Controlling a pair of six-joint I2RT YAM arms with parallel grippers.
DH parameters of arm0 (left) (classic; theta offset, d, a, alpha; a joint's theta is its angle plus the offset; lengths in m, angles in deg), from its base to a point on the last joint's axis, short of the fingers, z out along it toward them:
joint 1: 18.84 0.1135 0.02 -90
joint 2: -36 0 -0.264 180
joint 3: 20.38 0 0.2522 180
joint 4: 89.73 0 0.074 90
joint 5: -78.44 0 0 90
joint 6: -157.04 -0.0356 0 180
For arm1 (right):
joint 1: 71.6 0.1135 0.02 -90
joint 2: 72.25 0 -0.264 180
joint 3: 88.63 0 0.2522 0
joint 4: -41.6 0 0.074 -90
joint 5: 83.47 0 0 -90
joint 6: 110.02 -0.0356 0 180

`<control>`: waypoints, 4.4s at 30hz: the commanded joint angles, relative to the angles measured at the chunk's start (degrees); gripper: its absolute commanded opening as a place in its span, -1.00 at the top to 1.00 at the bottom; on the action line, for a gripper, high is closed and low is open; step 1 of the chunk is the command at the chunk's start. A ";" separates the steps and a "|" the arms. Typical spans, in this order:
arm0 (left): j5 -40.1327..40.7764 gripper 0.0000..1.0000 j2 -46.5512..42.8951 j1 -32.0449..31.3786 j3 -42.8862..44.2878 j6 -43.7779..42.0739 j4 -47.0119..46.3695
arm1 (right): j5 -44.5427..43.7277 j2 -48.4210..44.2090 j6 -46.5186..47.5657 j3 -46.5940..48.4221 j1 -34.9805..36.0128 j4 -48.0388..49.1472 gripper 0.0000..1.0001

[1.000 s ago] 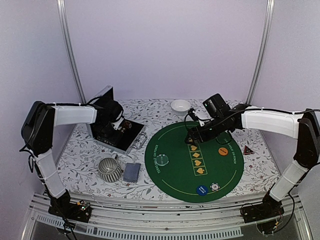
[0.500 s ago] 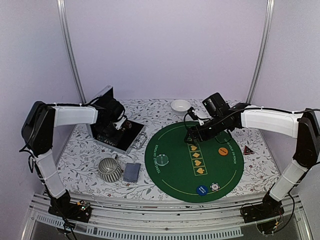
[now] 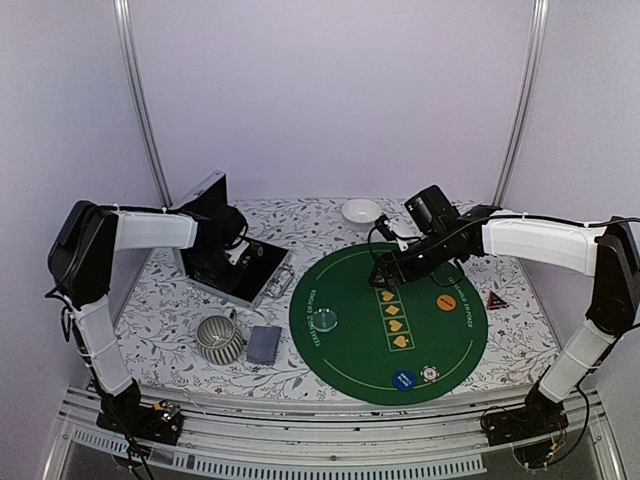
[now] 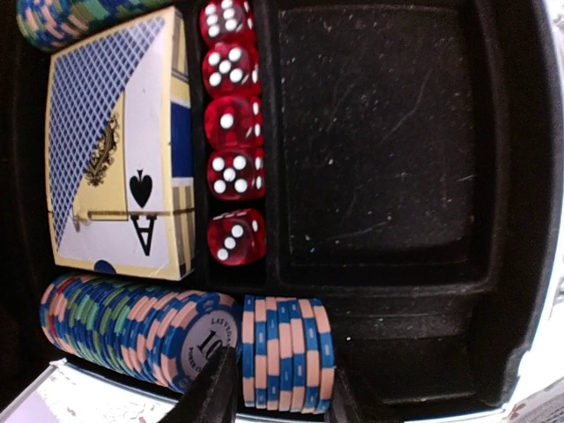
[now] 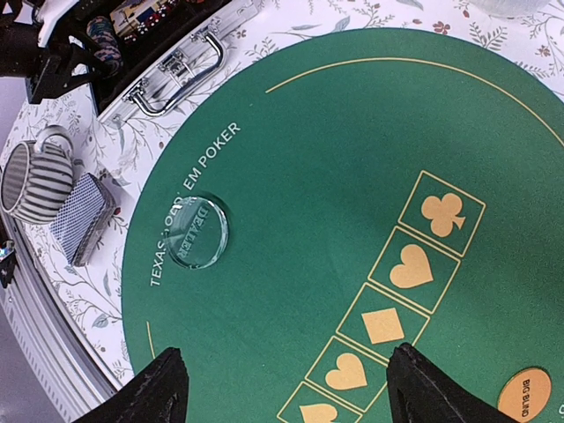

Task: Distribute texas hold em gaming equipment
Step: Pick up the pile of poker chips from the chip case, then pass from the left arm to the right, then place the poker chips pile in the big blind area.

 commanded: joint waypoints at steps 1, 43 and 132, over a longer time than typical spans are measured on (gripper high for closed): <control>0.08 0.35 0.82 1.02 0.39 0.54 0.82 | 0.60 0.62 0.77 1.90 0.37 -0.63 -0.59; -47.65 1.00 -24.97 -3.60 1.76 12.47 -9.33 | -15.67 15.73 53.23 13.83 20.96 48.19 -0.33; -39.75 -0.51 -32.07 5.91 -3.34 5.76 -9.77 | -12.83 2.79 11.04 -6.78 -11.94 9.57 0.97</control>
